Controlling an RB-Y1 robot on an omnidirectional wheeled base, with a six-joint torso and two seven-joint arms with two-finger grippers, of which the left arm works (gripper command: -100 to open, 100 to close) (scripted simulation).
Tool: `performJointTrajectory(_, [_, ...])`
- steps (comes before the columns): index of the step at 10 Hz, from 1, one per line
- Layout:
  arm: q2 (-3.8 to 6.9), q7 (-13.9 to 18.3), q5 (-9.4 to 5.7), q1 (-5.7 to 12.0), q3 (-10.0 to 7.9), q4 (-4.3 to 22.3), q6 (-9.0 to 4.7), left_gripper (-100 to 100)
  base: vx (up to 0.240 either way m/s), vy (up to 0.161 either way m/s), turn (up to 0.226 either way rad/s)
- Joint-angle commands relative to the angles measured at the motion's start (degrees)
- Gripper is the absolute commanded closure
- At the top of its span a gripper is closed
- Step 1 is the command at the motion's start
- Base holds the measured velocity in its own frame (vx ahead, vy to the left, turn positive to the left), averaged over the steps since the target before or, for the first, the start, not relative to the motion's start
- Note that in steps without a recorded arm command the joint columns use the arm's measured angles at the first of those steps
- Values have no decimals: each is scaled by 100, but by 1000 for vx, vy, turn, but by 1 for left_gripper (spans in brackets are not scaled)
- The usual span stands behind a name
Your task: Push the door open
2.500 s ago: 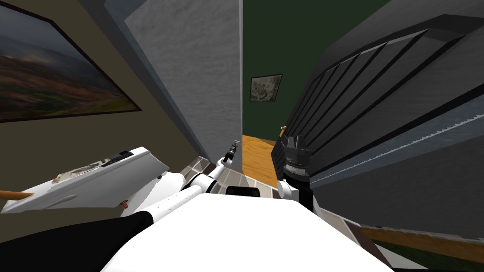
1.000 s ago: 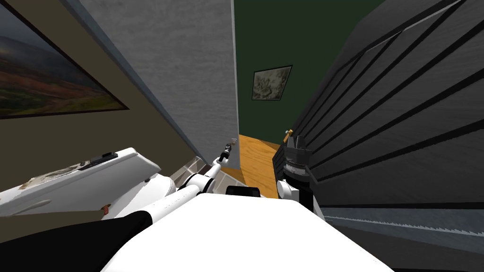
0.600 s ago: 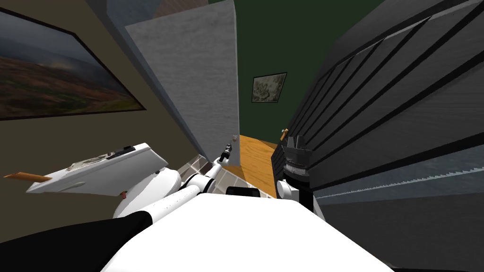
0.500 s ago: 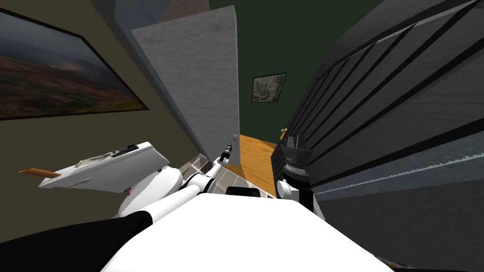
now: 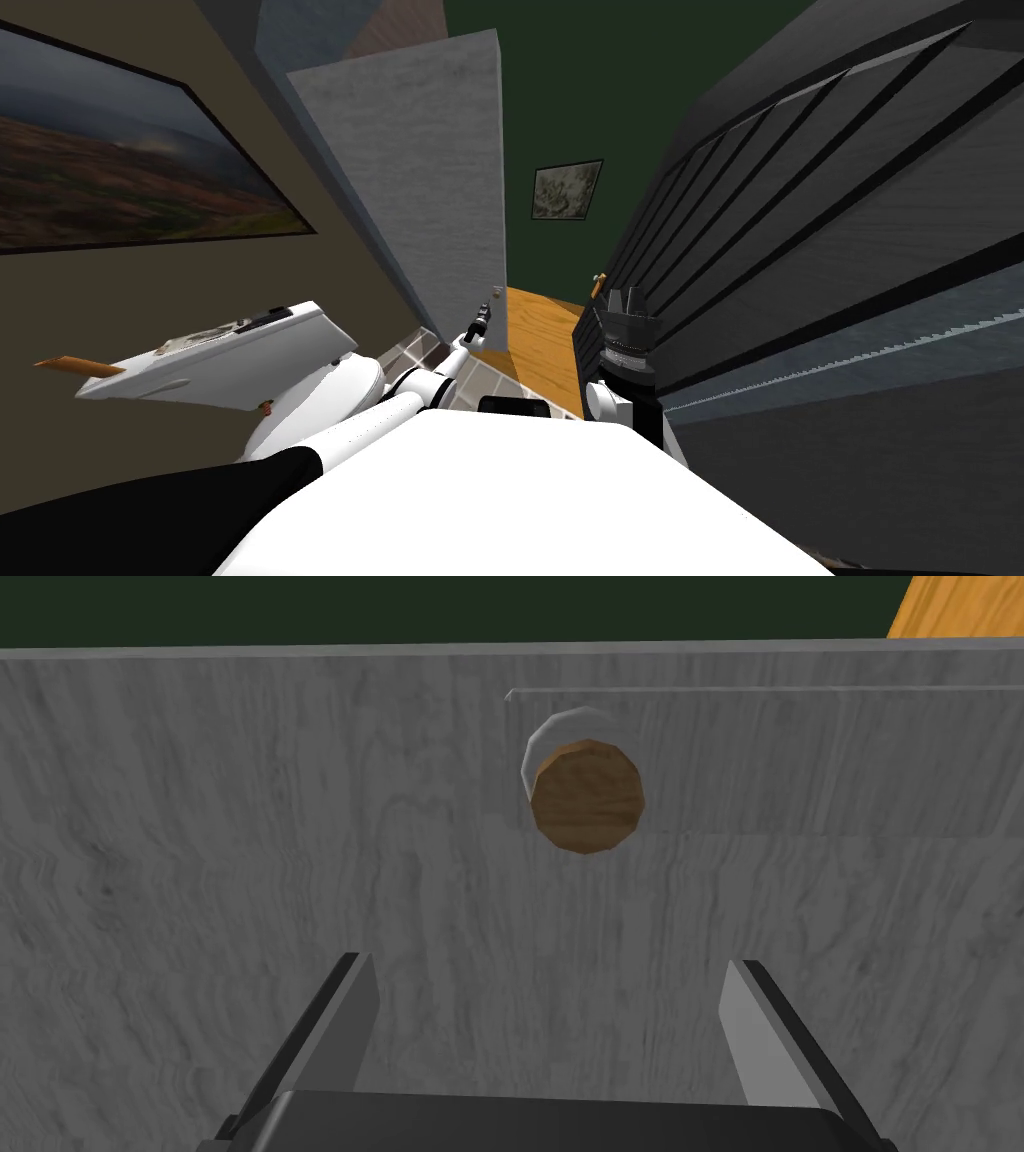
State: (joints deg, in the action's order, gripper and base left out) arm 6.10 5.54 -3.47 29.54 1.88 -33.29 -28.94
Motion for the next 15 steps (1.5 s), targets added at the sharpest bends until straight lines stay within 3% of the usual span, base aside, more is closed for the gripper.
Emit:
performJointTrajectory(1, [4,-13,-6,3,-19,20,-28,-100,207,-40,-22])
performJointTrajectory(7, [17,-45,-21,-5,-72,49,-91,-100,188,-28,-21])
performJointTrajectory(8, [17,-45,-21,-5,-72,49,-91,100,-13,1,5])
performJointTrajectory(13, [17,-45,-21,-5,-72,49,-91,100,-19,3,-1])
performJointTrajectory(15, [18,-133,-49,-12,-168,64,-79,100,94,-50,57])
